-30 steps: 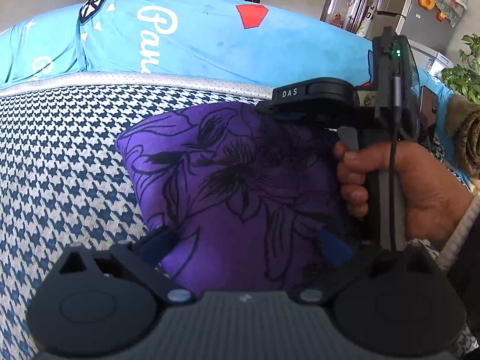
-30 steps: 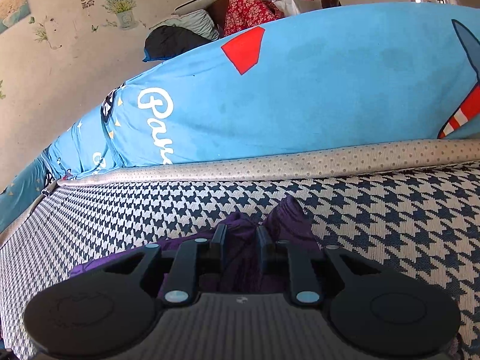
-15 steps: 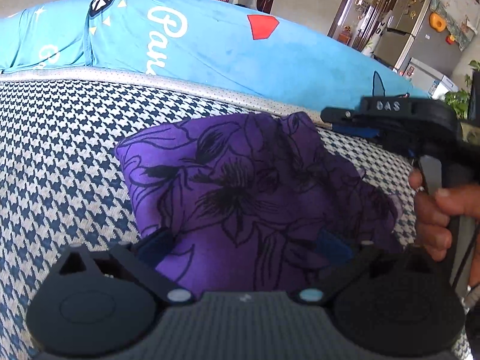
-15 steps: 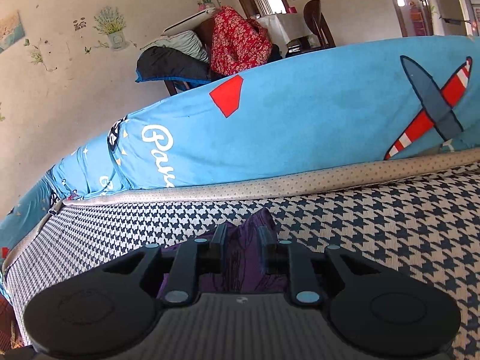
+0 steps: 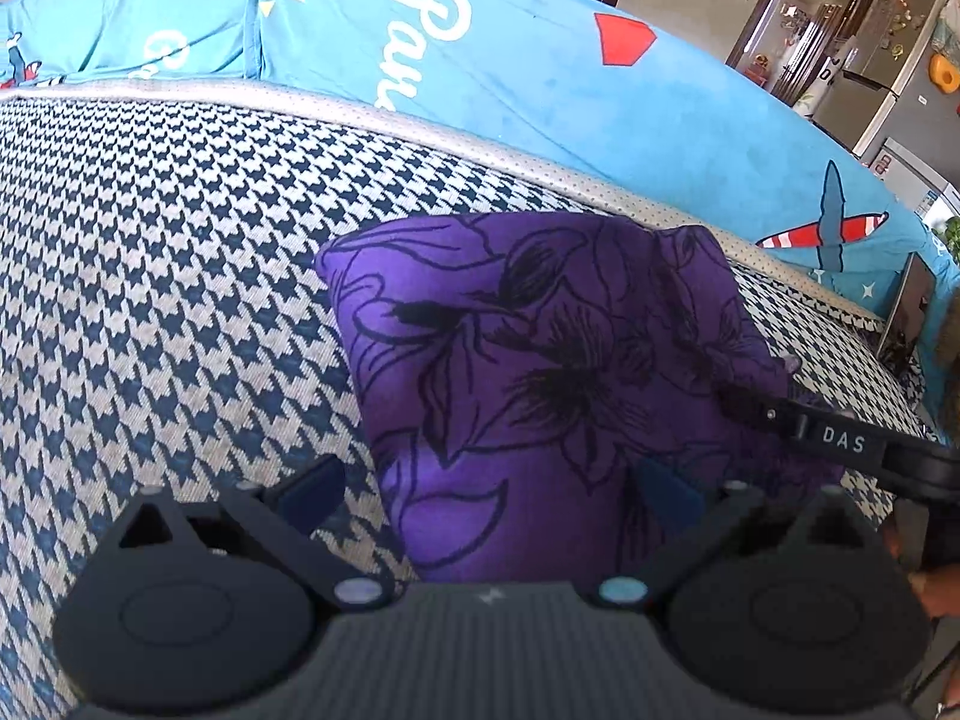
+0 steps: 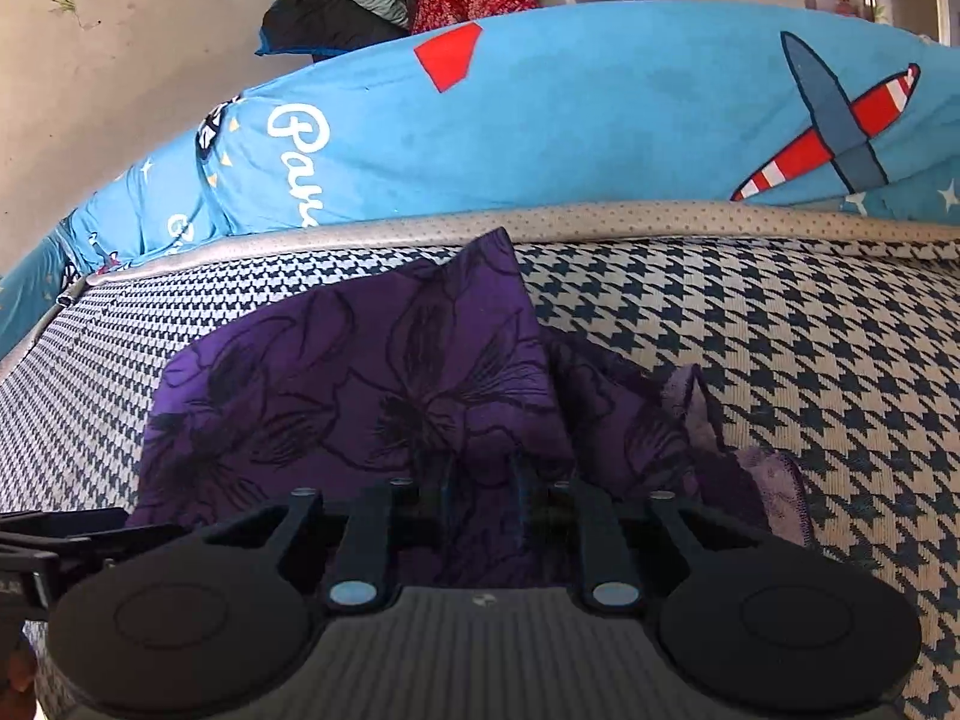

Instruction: Fold clothes

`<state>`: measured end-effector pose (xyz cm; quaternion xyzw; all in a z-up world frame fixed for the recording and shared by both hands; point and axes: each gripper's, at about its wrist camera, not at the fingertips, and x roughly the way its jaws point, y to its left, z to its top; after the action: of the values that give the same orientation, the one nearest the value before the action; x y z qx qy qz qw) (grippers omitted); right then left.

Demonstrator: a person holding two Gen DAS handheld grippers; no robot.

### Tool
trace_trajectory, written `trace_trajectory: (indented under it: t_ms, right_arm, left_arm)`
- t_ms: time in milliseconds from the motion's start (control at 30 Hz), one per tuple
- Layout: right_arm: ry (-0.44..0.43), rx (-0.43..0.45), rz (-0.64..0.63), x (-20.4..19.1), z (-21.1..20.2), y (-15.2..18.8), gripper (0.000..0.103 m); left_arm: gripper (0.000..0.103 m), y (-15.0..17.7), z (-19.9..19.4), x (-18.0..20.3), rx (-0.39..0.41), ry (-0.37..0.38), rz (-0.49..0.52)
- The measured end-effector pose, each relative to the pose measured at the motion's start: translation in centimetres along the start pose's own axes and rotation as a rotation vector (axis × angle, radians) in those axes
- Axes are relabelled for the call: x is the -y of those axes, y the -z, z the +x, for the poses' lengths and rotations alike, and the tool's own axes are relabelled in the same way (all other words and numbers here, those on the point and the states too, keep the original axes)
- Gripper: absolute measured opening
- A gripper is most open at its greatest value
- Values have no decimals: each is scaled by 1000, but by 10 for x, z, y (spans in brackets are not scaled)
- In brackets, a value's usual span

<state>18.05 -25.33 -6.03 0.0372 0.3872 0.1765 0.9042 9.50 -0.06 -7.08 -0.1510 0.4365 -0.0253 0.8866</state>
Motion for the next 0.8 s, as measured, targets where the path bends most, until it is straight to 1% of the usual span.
trace_trajectory:
  t_ms: [67, 167, 233, 267, 300, 400, 533, 600, 667, 733, 800]
  right_arm:
    - [13, 10, 3, 5, 2, 2, 1]
    - [27, 20, 37, 11, -1, 2, 0]
    - [40, 29, 60, 11, -8, 1, 0]
    - [48, 36, 64, 11, -14, 2, 2]
    - [55, 44, 67, 10, -20, 2, 11]
    - [53, 54, 79, 9, -39, 6, 13]
    - [32, 50, 58, 3, -67, 19, 16]
    - [25, 43, 40, -2, -79, 26, 21]
    - [11, 22, 29, -6, -85, 32, 23]
    - [11, -5, 9, -10, -86, 38, 24]
    - [26, -38, -21, -15, -82, 42, 26]
  left_arm:
    - [103, 0, 3, -4, -4, 2, -10]
    - [103, -2, 1, -7, 16, -1, -10]
    - [103, -2, -8, -8, 51, 3, -3]
    - [103, -2, -13, -9, 68, 17, 0]
    - [103, -1, -18, -10, 80, 34, 2]
    - [103, 5, -30, -9, 97, 72, 19]
    - [103, 25, -44, -6, 103, 77, 41]
    - [103, 36, -52, -3, 102, 94, 41]
    - [103, 47, -59, 0, 104, 95, 57]
    - [103, 56, -60, 3, 98, 76, 69]
    - [103, 63, -54, 2, 75, 50, 56]
